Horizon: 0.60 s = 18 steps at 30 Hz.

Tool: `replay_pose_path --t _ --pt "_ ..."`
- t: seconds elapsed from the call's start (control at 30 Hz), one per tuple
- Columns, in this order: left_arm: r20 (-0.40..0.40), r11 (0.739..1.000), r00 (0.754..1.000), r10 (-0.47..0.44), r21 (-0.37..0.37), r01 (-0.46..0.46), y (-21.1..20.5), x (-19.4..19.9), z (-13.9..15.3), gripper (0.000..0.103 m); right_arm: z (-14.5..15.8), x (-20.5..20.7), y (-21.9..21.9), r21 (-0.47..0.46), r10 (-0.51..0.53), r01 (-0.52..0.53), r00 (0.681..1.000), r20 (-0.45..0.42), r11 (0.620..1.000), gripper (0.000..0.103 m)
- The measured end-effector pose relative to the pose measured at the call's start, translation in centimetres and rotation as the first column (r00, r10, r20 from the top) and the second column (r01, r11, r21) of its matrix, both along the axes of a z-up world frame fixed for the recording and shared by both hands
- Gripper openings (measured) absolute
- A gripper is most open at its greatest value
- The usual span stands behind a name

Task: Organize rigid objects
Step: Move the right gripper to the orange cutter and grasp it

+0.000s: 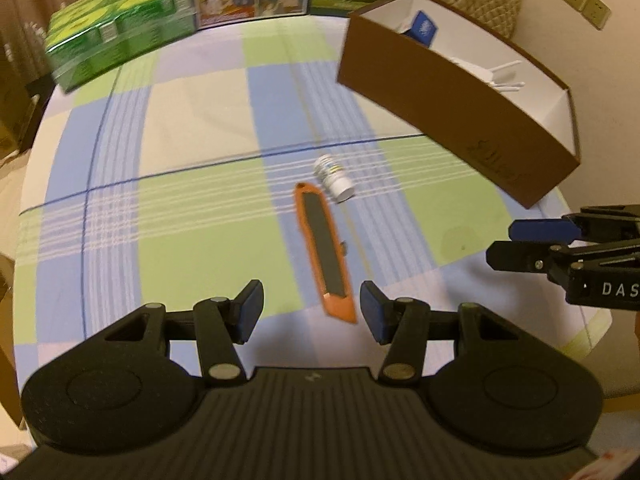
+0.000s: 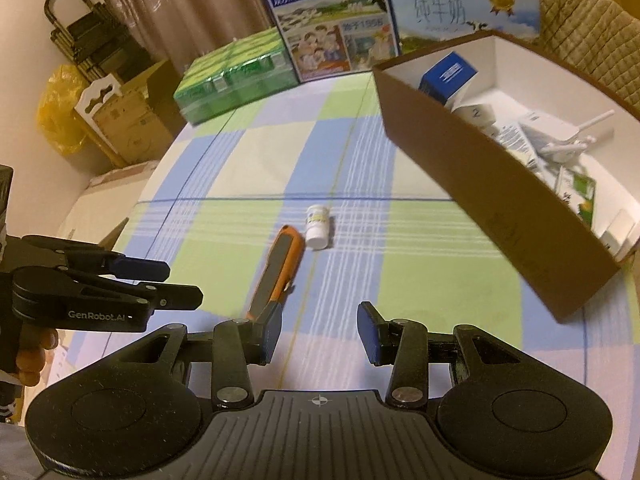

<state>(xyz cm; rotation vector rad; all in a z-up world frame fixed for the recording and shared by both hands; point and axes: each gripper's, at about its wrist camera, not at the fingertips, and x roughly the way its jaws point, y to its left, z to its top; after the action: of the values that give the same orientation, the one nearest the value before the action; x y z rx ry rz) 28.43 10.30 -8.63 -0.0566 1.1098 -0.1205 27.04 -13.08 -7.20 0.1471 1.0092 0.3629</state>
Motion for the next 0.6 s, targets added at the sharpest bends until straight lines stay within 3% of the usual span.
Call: replay_pose_path --t 0.6 --pt "-0.055 0.993 0.992 0.116 0.037 -0.115 5.0 0.3 -4.0 0.049 -5.0 2.6 5.6 0.001 -0.021 0.021 0.995 -0.094 1.0 0.039"
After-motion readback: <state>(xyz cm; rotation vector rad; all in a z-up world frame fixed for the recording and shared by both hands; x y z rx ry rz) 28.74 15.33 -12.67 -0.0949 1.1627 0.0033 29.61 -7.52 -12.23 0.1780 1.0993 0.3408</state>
